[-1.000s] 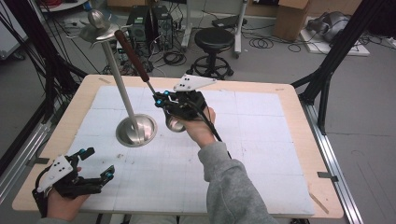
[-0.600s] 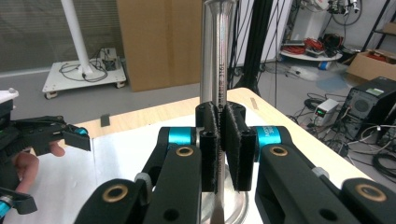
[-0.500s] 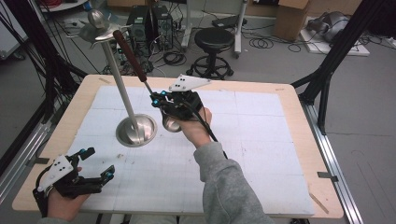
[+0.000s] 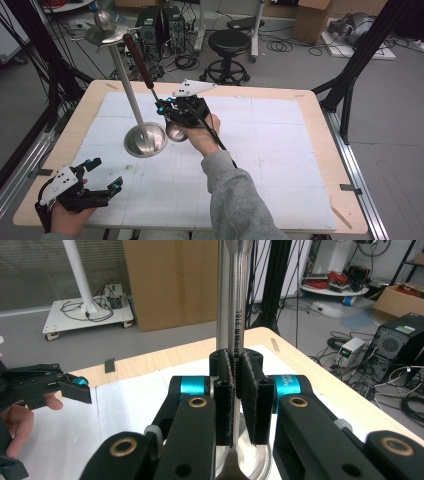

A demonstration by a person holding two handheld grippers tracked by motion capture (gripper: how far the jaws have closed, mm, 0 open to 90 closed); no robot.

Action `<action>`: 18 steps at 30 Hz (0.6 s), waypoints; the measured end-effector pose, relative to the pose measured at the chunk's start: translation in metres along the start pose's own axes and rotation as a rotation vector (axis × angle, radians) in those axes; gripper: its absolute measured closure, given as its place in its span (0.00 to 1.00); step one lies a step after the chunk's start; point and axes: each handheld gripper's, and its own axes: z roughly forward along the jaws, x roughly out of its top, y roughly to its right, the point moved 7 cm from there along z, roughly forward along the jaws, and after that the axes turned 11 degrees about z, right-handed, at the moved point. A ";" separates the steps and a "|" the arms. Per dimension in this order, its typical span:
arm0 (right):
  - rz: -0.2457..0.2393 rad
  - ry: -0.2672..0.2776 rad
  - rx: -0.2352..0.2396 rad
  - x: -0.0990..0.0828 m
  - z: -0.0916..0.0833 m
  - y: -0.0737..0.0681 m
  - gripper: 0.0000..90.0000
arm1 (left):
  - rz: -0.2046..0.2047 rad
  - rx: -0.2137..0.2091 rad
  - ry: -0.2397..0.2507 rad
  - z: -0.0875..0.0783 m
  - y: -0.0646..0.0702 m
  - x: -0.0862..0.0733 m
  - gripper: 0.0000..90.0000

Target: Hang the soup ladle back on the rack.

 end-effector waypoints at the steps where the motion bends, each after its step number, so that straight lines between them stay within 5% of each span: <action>1: -0.001 -0.001 0.000 0.000 0.001 0.000 0.94 | 0.000 -0.003 -0.001 0.000 0.000 0.000 0.02; 18: 0.006 -0.005 -0.009 0.002 0.021 -0.002 0.94 | 0.000 -0.009 0.004 0.000 0.001 0.001 0.02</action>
